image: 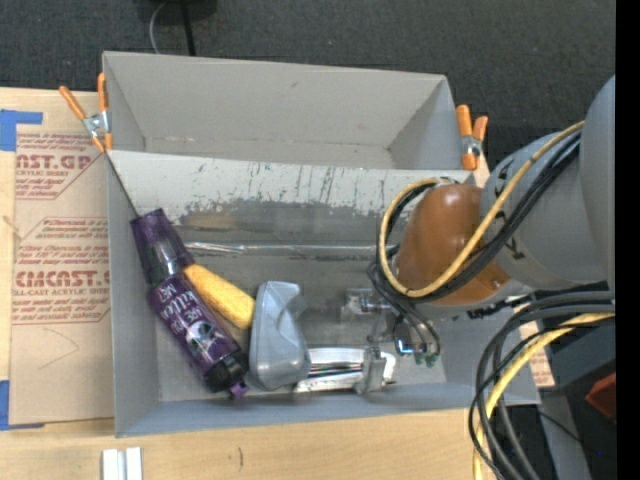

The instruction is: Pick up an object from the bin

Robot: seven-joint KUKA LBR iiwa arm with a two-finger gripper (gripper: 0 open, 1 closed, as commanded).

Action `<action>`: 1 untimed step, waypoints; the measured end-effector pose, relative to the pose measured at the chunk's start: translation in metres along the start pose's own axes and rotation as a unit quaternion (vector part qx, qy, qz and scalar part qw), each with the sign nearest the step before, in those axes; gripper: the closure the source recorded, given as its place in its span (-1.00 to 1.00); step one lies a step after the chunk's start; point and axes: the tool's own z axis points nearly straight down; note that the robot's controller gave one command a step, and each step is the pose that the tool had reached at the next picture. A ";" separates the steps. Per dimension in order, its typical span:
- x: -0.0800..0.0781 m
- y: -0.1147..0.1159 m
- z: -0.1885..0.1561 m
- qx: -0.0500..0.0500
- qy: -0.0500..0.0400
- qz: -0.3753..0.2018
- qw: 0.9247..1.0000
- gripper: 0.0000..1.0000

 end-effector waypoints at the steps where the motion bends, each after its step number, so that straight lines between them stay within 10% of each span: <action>1: 0.008 0.000 0.015 0.001 0.004 -0.009 1.000 1.00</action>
Offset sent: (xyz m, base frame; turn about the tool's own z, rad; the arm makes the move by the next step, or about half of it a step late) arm 0.0000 0.0000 0.0000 0.0000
